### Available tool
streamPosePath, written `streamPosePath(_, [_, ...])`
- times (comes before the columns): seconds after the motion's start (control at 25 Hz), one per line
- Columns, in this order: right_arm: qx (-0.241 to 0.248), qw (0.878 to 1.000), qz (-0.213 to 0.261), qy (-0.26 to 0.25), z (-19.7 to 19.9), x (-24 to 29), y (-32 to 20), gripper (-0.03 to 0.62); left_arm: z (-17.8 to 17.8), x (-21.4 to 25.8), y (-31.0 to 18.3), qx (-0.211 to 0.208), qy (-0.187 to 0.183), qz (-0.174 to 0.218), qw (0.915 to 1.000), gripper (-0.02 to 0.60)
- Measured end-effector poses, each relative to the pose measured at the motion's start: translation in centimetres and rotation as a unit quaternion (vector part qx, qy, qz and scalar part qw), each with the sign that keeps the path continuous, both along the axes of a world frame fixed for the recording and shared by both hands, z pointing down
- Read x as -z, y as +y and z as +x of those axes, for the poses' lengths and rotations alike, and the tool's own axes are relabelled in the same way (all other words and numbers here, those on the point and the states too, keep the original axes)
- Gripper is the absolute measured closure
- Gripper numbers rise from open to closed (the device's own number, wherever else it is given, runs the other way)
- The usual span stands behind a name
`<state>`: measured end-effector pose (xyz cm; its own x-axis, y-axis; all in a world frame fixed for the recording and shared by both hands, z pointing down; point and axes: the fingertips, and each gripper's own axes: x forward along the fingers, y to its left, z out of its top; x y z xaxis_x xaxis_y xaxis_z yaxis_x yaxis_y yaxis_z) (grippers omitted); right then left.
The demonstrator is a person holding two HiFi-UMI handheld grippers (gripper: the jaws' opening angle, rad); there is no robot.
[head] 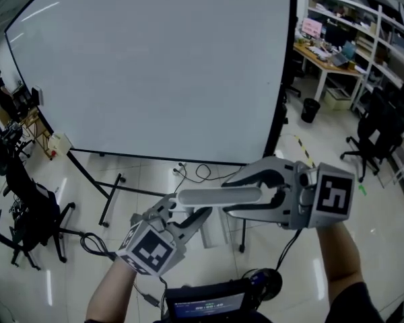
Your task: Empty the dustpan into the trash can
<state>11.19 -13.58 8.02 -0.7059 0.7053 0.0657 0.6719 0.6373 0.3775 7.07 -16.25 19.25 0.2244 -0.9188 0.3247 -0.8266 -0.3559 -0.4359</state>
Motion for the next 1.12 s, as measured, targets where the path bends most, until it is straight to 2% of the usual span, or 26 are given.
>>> streamPosePath(0.36, [0.034,0.998,-0.018,0.039,-2.7,-2.4,0.3,0.444,-2.4,-2.0,1.4,0.004,0.003,-0.017,0.9998,0.534])
streamPosePath(0.48, [0.041,0.998,-0.019,0.051,-5.3,-2.6,1.6,0.444,-4.7,-2.5,2.4,-0.007,0.009,-0.016,0.9998,0.535])
streamPosePath(0.6, [0.043,0.996,-0.037,0.071,-9.5,-2.3,3.3,0.444,-8.3,-2.6,3.7,-0.032,0.012,-0.014,0.9993,0.535])
streamPosePath(0.96, [0.012,0.994,-0.043,0.097,-11.9,-2.0,4.1,0.445,-9.7,-2.6,4.1,-0.115,0.019,-0.012,0.9931,0.541])
streamPosePath(1.12, [-0.004,0.990,-0.050,0.129,-15.4,-3.4,5.4,0.445,-12.9,-3.9,5.7,-0.156,0.019,-0.023,0.9873,0.548])
